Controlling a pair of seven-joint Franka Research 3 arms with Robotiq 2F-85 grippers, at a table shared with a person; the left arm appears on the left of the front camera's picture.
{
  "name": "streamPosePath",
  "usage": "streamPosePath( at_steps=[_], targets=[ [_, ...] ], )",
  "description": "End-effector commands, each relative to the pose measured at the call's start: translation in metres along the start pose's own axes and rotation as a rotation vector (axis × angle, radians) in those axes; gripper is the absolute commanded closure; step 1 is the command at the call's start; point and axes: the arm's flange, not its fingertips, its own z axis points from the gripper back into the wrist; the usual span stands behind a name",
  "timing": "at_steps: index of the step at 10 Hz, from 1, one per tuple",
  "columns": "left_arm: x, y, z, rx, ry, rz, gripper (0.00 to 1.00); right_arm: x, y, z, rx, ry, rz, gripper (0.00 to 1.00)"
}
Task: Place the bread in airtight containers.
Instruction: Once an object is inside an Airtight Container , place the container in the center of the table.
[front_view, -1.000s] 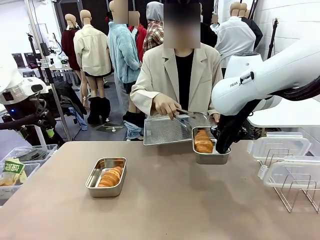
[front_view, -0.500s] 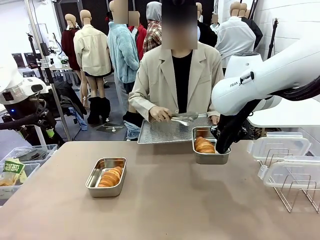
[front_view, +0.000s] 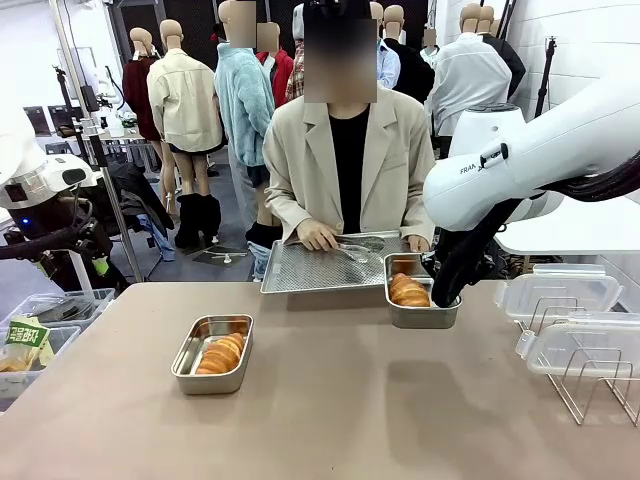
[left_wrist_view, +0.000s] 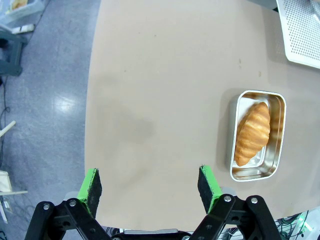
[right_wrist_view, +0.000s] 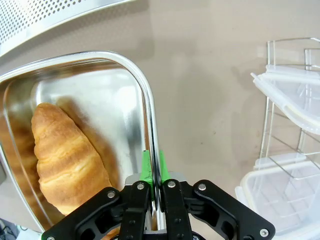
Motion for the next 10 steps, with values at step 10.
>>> streamPosePath(
  at_steps=[10],
  targets=[
    [0.001,0.0,0.001,0.001,-0.011,0.0,0.0,0.005,0.005,-0.032,-0.009,-0.01,-0.014,1.0]
  ],
)
